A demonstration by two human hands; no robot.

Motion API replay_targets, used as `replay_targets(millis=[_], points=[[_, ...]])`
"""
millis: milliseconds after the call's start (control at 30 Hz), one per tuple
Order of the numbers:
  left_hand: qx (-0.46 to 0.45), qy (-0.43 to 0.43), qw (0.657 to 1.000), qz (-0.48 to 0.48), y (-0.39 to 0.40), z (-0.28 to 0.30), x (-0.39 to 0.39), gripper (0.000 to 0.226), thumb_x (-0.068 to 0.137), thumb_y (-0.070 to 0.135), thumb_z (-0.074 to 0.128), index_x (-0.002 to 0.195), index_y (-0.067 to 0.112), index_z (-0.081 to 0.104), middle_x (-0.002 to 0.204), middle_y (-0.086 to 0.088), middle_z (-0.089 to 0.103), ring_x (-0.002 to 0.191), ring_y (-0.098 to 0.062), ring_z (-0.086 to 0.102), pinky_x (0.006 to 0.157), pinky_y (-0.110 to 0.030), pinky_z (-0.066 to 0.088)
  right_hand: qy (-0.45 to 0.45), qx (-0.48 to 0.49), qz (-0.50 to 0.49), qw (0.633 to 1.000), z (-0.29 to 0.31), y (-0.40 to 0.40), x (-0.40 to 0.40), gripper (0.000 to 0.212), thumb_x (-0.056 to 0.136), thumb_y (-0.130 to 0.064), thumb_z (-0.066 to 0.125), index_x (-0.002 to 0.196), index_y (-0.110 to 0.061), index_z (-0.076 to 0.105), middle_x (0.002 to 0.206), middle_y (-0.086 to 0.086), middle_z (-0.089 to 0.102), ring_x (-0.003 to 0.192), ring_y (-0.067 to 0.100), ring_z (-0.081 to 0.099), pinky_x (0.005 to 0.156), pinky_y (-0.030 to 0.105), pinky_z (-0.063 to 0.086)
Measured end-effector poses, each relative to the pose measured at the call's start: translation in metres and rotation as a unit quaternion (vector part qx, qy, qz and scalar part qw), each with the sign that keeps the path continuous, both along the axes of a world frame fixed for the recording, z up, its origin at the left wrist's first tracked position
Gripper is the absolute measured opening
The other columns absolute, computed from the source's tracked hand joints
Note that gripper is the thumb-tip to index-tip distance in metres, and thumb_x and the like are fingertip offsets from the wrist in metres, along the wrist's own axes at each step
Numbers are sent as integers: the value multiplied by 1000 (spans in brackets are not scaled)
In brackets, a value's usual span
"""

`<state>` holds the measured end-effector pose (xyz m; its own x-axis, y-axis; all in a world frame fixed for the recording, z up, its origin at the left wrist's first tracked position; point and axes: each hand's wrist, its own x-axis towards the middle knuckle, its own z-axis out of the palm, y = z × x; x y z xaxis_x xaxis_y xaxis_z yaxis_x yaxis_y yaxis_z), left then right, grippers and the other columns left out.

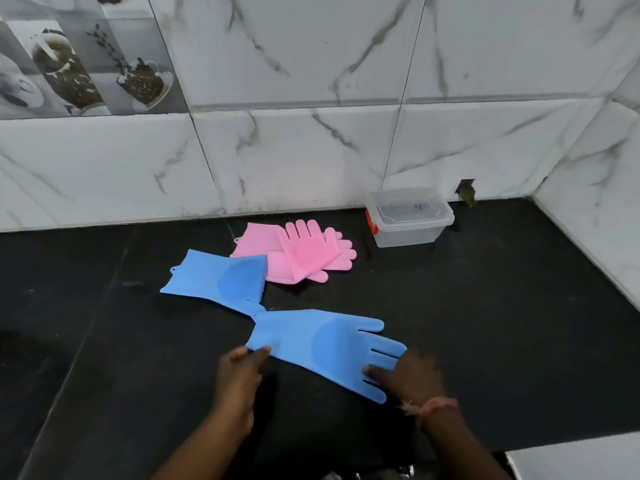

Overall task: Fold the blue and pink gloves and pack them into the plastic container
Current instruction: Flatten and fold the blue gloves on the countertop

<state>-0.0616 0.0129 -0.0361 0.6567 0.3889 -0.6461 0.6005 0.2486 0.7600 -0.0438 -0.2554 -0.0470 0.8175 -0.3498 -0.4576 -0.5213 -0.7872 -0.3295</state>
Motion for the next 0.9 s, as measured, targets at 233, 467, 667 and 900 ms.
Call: replay_targets(millis=[233, 467, 667, 900], points=[[193, 0, 966, -171, -22, -6, 64, 97, 78, 31, 89, 152, 8, 31, 148, -17, 51, 134, -36, 54, 108, -44, 47, -60, 62, 181, 980, 9, 31, 13, 33, 72, -15, 72, 102, -15, 61, 106, 10, 65, 104, 28, 63, 77, 24, 44], [263, 108, 856, -433, 22, 14, 0, 38, 64, 36, 84, 94, 13, 76, 88, -1, 78, 85, -18, 77, 71, -29, 57, -86, 246, 299, 918, 79, 1, 54, 33, 74, 2, 69, 92, -24, 62, 91, -9, 71, 82, -7, 64, 75, 17, 53], [147, 65, 870, -465, 32, 32, -55, 44, 68, 29, 95, 103, 11, 74, 92, 4, 78, 81, 3, 71, 76, -16, 56, -160, 298, 255, 906, 78, 24, 100, 44, 74, 8, 64, 108, -20, 66, 93, -6, 74, 88, 10, 70, 71, 15, 54], [219, 87, 856, -461, 30, 42, -52, 26, 80, 60, 75, 89, 37, 80, 89, 8, 79, 83, -3, 74, 70, -16, 54, -158, 23, -17, 987, 3, 30, 70, 83, 79, -53, 69, 144, -15, 32, 145, 17, 36, 133, 36, 38, 107, 51, 35]])
